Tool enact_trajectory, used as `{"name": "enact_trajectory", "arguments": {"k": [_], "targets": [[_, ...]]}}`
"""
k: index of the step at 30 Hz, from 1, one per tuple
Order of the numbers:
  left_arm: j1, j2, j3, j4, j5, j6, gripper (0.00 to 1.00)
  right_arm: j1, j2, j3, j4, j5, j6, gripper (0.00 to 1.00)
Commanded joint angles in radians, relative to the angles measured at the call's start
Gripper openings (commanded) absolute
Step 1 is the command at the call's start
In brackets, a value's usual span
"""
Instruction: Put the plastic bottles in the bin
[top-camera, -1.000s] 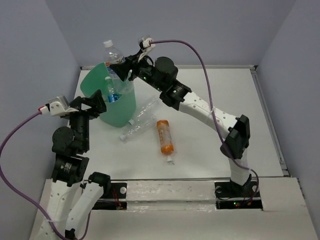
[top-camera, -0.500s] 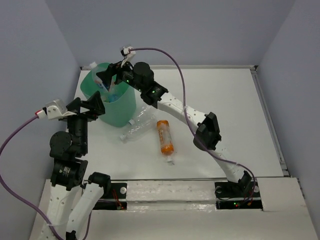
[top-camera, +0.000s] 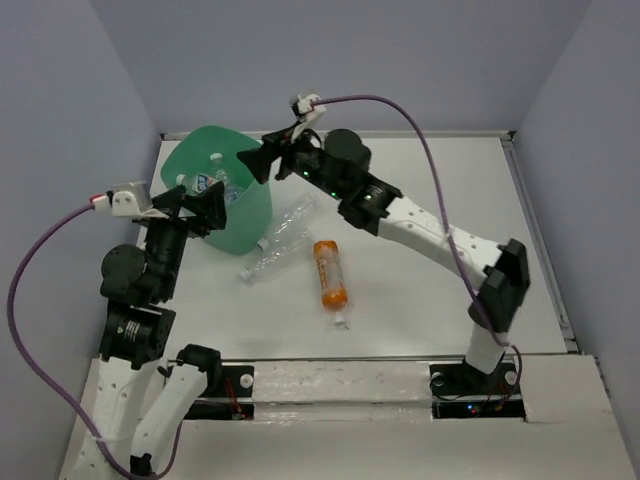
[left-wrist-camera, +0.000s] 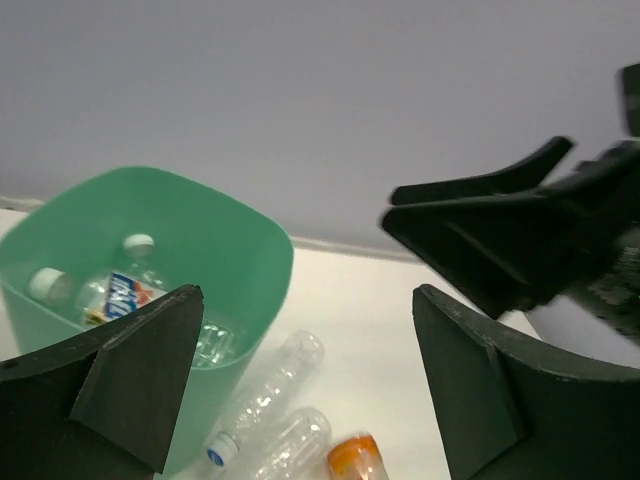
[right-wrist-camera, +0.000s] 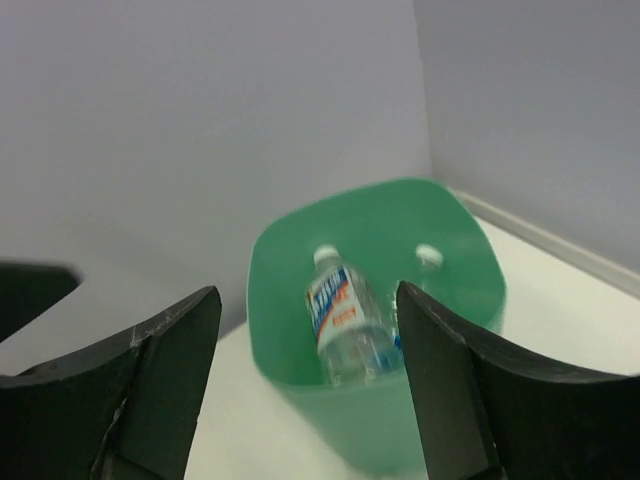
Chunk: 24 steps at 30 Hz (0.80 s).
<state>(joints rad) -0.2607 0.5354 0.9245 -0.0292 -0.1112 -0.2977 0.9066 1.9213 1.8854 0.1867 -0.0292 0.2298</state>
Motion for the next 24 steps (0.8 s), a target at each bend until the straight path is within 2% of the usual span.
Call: {"name": "enact_trajectory", "arguments": {"k": [1, 2, 4, 6, 9, 11, 12, 13, 15, 16, 20, 24], "targets": [[-0.005, 0.115, 0.011, -0.107, 0.28, 0.002, 0.95, -0.029, -0.319, -0.394, 0.053, 0.1, -0.001, 0.74], [-0.008, 0.136, -0.013, -0.123, 0.31, 0.0, 0.94, -0.055, -0.367, -0.473, 0.046, 0.106, 0.018, 0.7], [-0.017, 0.149, -0.042, -0.132, 0.315, -0.014, 0.94, -0.078, -0.465, -0.659, -0.021, 0.103, 0.066, 0.7], [-0.029, 0.169, -0.079, -0.13, 0.314, -0.023, 0.93, -0.1, -0.499, -0.759, -0.125, 0.08, 0.098, 0.76], [-0.095, 0.218, -0.102, -0.135, 0.272, -0.023, 0.93, -0.11, -0.486, -0.807, -0.24, 0.081, 0.111, 0.88], [-0.153, 0.254, -0.098, -0.156, 0.181, -0.024, 0.94, -0.121, -0.46, -0.818, -0.271, 0.086, 0.114, 0.93], [-0.231, 0.29, -0.086, -0.164, 0.145, -0.027, 0.95, -0.121, -0.431, -0.815, -0.282, 0.078, 0.111, 0.95], [-0.273, 0.304, -0.079, -0.176, 0.054, -0.03, 0.96, -0.121, -0.415, -0.806, -0.291, 0.071, 0.111, 0.95], [-0.363, 0.339, -0.064, -0.186, -0.023, -0.034, 0.96, -0.121, -0.355, -0.79, -0.308, 0.075, 0.109, 0.96], [-0.379, 0.35, -0.061, -0.196, -0.078, -0.032, 0.97, -0.121, -0.332, -0.778, -0.312, 0.077, 0.106, 0.96], [-0.403, 0.388, -0.062, -0.212, -0.148, -0.032, 0.97, -0.13, -0.213, -0.732, -0.32, 0.095, 0.111, 0.96], [-0.411, 0.39, -0.062, -0.216, -0.157, -0.026, 0.97, -0.139, -0.108, -0.675, -0.32, 0.1, 0.129, 0.89]]}}
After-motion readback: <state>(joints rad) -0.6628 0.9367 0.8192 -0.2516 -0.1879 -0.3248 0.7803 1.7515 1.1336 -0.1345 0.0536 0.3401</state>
